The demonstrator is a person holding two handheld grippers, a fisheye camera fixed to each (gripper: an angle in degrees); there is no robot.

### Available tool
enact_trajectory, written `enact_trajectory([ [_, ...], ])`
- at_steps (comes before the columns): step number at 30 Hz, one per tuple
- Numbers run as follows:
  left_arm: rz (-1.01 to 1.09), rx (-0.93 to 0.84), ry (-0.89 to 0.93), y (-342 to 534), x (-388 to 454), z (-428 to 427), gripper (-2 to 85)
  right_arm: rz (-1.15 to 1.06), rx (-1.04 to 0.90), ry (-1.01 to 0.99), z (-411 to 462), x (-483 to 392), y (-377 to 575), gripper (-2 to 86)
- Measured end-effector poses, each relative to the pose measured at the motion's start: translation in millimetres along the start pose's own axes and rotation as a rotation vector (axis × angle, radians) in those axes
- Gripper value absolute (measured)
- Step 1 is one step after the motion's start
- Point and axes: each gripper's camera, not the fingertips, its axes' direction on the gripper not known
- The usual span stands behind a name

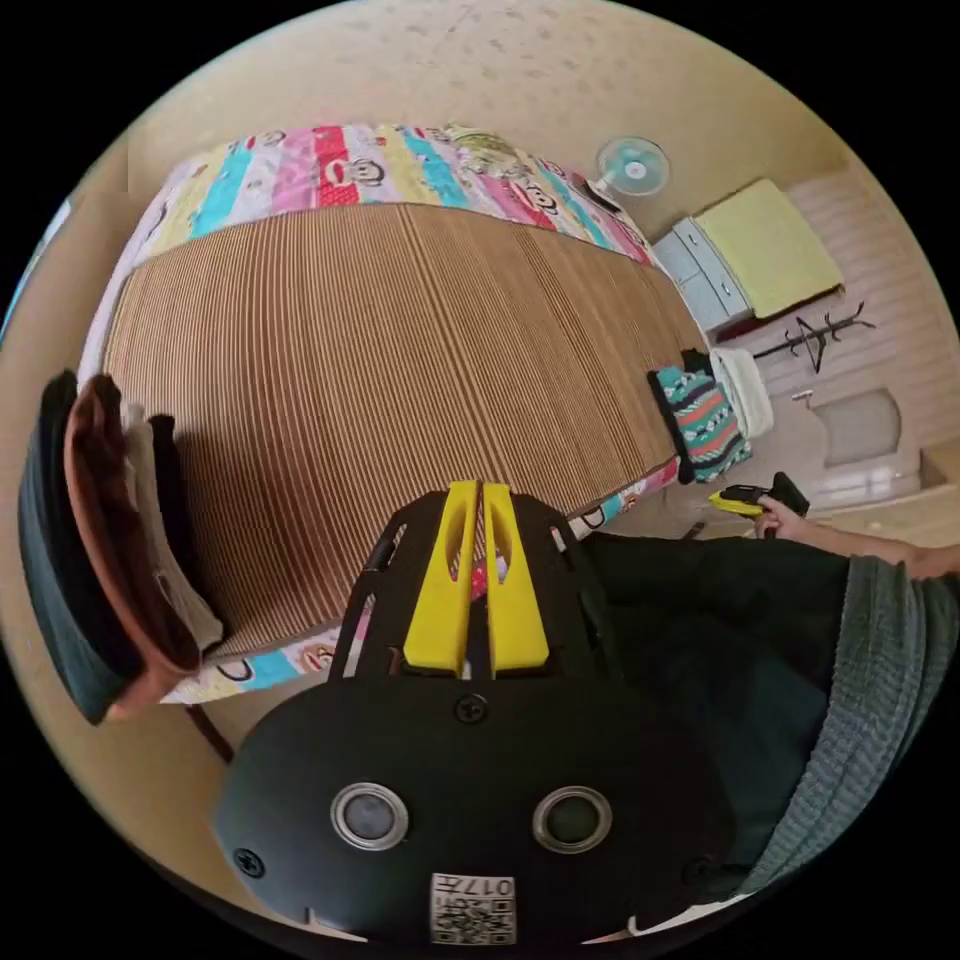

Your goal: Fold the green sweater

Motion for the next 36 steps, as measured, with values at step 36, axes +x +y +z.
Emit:
enact_trajectory([
  [36,0.223,0.097,0.158,-90.3,307.5,280.9,16.5,-0.583,0.039,0.550,-151.4,-168.7,-92.6,14.0],
])
